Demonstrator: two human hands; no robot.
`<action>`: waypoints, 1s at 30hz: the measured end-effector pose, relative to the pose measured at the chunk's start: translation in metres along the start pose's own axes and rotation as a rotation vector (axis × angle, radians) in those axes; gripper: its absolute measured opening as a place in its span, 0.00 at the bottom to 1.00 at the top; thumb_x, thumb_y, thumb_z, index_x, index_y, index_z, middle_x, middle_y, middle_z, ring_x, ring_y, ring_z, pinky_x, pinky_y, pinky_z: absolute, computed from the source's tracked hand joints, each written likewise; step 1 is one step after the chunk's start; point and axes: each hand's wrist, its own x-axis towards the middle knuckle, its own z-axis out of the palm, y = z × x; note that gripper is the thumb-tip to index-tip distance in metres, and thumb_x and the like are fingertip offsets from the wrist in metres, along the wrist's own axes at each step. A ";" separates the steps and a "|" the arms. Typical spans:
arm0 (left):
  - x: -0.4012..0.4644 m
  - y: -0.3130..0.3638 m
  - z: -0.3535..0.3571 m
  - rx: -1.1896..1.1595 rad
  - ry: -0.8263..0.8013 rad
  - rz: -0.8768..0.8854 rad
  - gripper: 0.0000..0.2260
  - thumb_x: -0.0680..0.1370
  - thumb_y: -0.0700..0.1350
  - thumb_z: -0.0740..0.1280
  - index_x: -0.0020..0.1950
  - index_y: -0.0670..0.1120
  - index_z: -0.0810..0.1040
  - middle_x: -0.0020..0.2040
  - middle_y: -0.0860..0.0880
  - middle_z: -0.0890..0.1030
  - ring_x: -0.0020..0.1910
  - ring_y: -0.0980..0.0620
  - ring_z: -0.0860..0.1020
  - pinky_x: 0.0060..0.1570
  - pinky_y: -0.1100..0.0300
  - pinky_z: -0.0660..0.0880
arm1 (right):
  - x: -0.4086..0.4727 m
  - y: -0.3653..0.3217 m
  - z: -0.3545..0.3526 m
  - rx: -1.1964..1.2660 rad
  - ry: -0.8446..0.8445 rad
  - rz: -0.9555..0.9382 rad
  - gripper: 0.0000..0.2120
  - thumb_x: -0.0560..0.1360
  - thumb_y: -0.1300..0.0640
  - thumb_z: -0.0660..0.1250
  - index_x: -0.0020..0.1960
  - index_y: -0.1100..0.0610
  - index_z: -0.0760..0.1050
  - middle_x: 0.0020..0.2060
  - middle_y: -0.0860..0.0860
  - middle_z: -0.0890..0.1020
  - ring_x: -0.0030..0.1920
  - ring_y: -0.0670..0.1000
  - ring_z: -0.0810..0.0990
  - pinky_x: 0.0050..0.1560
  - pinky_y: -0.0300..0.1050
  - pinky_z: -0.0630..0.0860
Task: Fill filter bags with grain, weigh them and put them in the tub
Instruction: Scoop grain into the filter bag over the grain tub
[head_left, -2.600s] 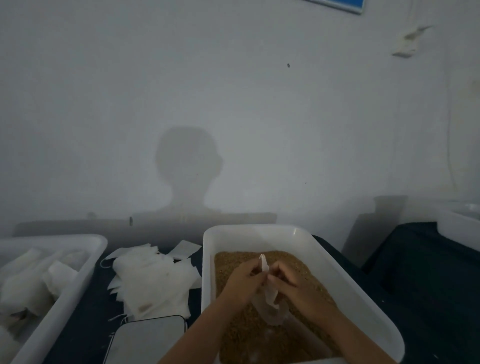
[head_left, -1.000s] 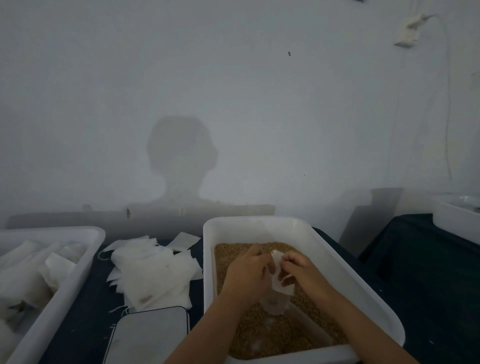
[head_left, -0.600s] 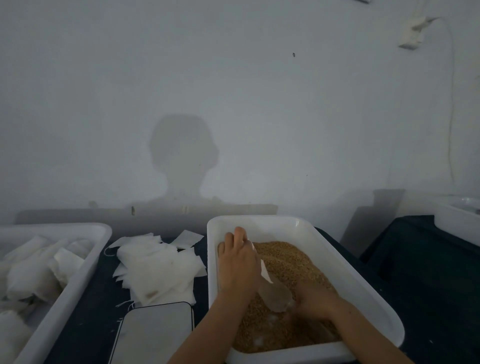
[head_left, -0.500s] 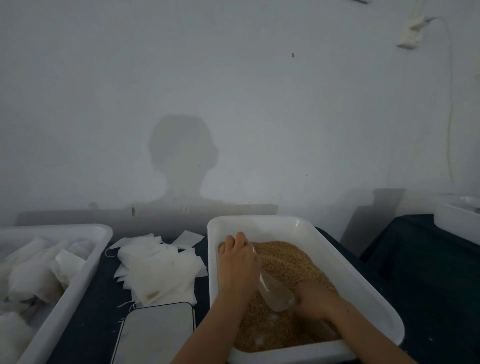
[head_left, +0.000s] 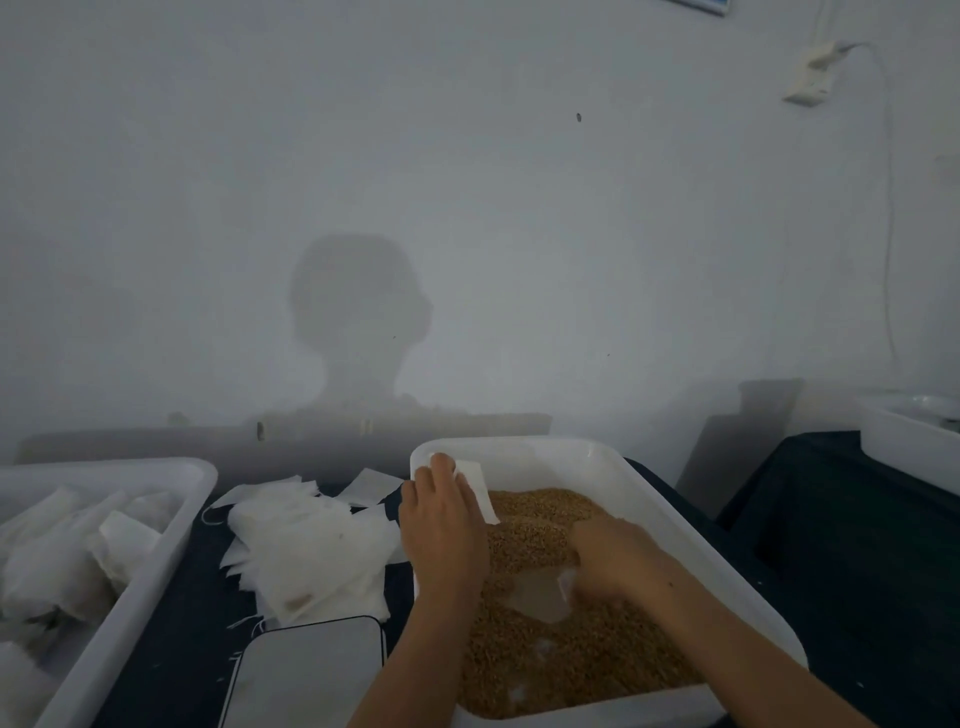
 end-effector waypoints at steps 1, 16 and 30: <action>0.000 0.001 -0.001 -0.001 0.002 0.003 0.08 0.80 0.39 0.58 0.55 0.40 0.74 0.46 0.43 0.76 0.44 0.45 0.71 0.44 0.52 0.69 | 0.005 -0.005 0.002 0.013 0.018 -0.015 0.15 0.72 0.54 0.68 0.31 0.55 0.66 0.30 0.48 0.70 0.35 0.49 0.73 0.28 0.37 0.64; 0.001 -0.004 0.000 -0.203 0.067 0.034 0.03 0.75 0.34 0.67 0.46 0.38 0.80 0.45 0.43 0.77 0.46 0.46 0.70 0.37 0.55 0.69 | 0.036 -0.003 0.039 0.366 0.160 0.010 0.07 0.79 0.50 0.59 0.44 0.52 0.70 0.41 0.47 0.73 0.42 0.47 0.72 0.40 0.40 0.68; 0.002 -0.005 0.017 0.156 -0.748 0.361 0.06 0.74 0.34 0.64 0.48 0.42 0.78 0.44 0.50 0.77 0.47 0.51 0.76 0.48 0.61 0.72 | -0.037 0.077 -0.025 0.413 0.068 -0.026 0.10 0.72 0.50 0.70 0.40 0.53 0.71 0.39 0.51 0.82 0.33 0.43 0.78 0.32 0.37 0.73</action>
